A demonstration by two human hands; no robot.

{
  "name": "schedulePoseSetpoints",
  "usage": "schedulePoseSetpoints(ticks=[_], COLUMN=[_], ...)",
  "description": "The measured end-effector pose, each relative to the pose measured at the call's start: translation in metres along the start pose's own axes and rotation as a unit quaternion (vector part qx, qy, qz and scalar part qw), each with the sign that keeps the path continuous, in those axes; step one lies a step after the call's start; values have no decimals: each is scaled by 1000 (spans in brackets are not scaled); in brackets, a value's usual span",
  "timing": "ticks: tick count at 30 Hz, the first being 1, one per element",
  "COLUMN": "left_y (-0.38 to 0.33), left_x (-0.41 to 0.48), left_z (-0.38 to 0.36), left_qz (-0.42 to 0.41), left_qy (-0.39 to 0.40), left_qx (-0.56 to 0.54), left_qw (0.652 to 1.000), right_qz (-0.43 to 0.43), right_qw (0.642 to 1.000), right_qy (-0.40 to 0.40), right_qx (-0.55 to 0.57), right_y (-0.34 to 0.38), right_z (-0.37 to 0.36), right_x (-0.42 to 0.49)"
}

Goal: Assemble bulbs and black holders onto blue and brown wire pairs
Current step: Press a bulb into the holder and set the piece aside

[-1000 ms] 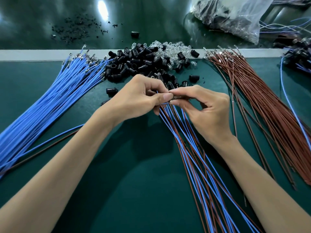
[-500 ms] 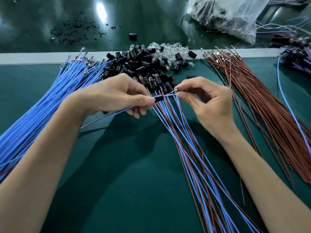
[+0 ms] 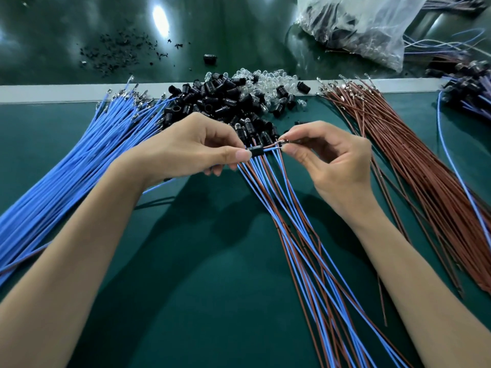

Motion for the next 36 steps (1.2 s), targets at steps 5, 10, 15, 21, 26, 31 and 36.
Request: schedulePoseSetpoints(ticks=[5,10,15,21,26,31,36], left_y=[-2,-3,-6,-5,-8,-5,-2], left_x=[3,5,7,6,4,5,6], left_z=[-6,-15,-22,-17,-20,-23,-21], left_qz=[-15,-15,-31,-8,17,76,111], left_qy=[-27,-37,-49,-32,20,21,22], left_qx=[-34,-30,-39,-68,-52,-26,9], left_qw=[999,999,998,997,998,997,994], right_qz=[0,10,-4,-48,10,23,27], right_qw=[1000,1000,999,993,993,986,979], right_qy=[2,12,18,84,112,112,125], right_qx=[5,8,27,62,-27,-118,-157], right_y=[1,1,1,2,5,3,2], right_z=[0,-1,-2,-6,-14,-16,-17], right_x=[-1,-1,-2,-2,-2,-4,-5])
Point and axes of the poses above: each hand's wrist, its own x-axis towards the middle knuckle, its own z-axis out of the back of the hand, y = z × x, the point moved 2 cm from there along x, towards the middle knuckle, and after that the axes turned 4 degrees about x, right-handed, at the moved point
